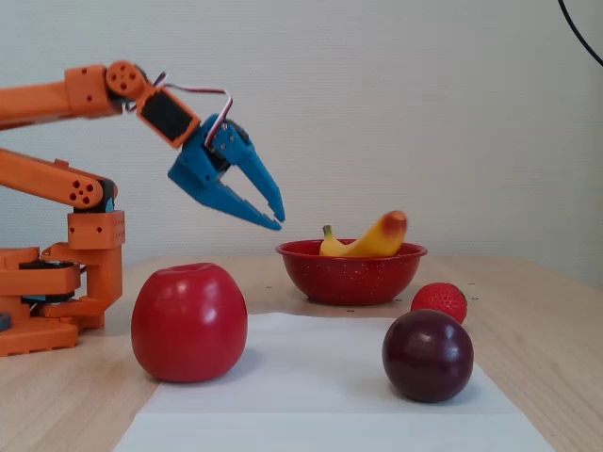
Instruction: Grasp the banana and put it in the red bowl
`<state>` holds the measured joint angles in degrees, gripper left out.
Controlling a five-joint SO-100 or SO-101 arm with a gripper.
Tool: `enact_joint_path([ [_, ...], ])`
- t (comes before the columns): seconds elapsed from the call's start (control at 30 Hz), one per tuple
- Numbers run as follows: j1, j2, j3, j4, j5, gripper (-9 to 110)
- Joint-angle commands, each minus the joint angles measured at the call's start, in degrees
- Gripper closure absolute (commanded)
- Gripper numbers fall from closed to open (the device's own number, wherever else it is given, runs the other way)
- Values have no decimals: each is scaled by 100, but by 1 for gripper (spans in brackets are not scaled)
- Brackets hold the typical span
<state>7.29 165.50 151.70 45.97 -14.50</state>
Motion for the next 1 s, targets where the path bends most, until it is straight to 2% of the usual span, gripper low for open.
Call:
enact_joint_path([
  [0.0, -149, 501, 229, -659, 220, 101],
  [0.37, -466, 2136, 2742, -1837, 255, 101],
  [0.67, -352, 2320, 2821, -562, -220, 101],
  [0.97, -308, 2320, 2821, 536, -62, 101],
])
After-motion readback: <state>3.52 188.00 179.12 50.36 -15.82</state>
